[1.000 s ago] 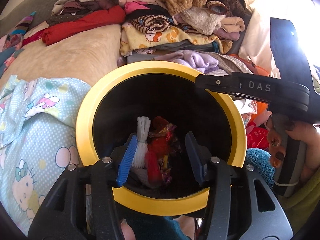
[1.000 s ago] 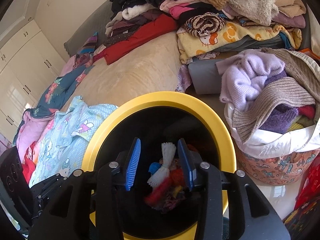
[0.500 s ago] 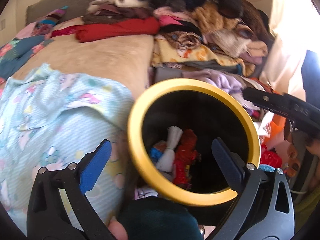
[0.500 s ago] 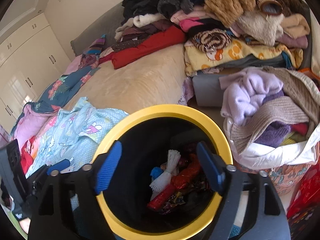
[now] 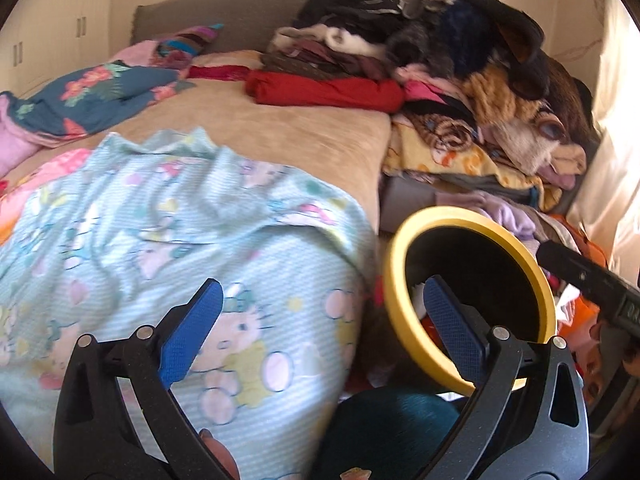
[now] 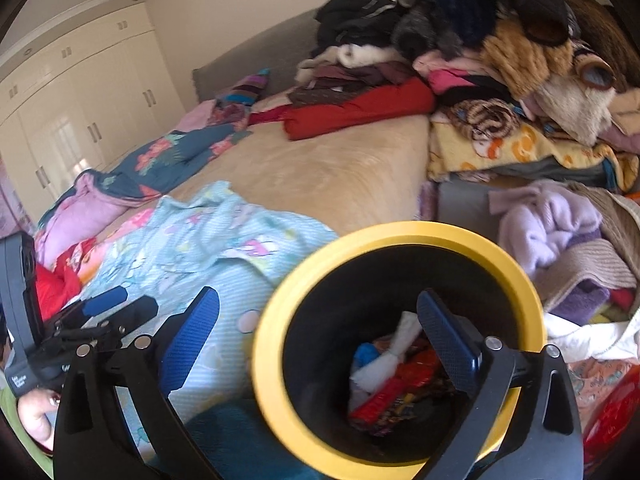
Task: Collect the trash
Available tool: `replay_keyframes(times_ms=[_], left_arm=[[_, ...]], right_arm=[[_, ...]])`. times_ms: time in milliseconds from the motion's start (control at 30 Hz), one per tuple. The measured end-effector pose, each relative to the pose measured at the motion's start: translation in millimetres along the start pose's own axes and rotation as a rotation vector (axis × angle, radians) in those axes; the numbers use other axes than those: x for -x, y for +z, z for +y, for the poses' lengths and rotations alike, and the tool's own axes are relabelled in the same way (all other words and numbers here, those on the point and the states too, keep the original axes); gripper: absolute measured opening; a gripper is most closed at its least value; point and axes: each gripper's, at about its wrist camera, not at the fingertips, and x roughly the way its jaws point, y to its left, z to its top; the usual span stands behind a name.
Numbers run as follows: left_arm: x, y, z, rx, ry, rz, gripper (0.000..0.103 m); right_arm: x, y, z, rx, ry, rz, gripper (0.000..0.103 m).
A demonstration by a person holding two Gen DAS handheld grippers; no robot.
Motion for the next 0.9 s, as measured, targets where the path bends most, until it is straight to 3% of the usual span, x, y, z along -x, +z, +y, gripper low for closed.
replay_keyframes(times_ms=[333,600,900], left_arm=[[43,-13,34,0.026,0.096,-0.132,0.092],[73,-29,50,0.046,0.154,-0.242,0.092],[93,-38,45,0.019,0.146,-0.345,0.092]], right_arm=[[19,-21,59,0.144,-0.022,-0.172,0.097],[43,-48,86,0.188,-0.03,-0.335,0.097],[61,-63,94,0.209,-0.079,-0.471,0.097]])
